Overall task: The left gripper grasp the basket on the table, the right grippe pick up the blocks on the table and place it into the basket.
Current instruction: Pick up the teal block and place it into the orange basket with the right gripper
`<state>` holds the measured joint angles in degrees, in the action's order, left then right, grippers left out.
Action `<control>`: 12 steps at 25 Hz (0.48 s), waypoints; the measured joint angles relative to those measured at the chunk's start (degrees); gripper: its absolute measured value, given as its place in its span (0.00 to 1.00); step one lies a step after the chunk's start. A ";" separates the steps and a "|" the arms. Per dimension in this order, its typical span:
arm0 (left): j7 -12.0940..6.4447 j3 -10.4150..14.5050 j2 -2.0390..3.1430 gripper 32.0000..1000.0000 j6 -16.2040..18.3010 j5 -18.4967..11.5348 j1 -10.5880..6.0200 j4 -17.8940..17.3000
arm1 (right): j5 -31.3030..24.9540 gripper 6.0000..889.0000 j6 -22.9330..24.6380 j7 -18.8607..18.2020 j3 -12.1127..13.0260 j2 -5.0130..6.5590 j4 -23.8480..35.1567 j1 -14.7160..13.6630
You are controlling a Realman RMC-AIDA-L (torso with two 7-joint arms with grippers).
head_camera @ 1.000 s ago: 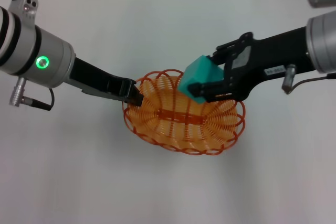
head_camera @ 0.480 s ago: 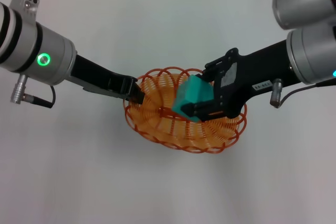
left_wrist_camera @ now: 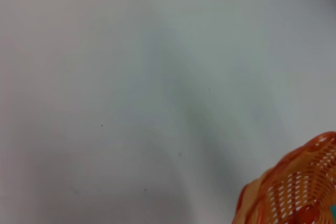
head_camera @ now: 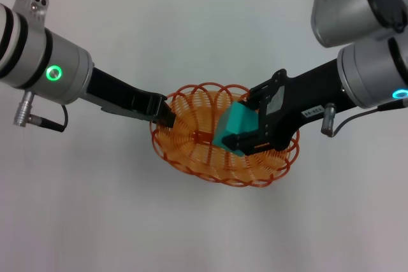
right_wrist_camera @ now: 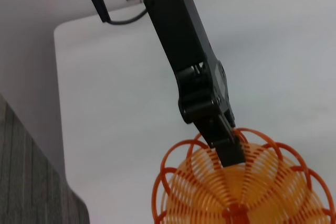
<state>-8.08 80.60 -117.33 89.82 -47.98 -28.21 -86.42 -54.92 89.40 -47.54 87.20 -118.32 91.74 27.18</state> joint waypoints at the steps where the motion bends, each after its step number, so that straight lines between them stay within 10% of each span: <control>1: 0.00 0.00 0.00 0.05 0.00 0.00 0.00 0.02 | 0.32 0.60 -0.04 0.10 0.25 -0.01 0.00 0.05; 12: -0.09 0.00 0.00 0.05 -0.09 0.00 -0.01 0.03 | 0.69 0.59 -0.26 0.35 1.22 0.02 0.01 0.23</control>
<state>-8.18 80.60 -117.33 89.73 -47.99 -28.21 -86.39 -54.23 89.14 -47.19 88.42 -118.30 91.75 27.42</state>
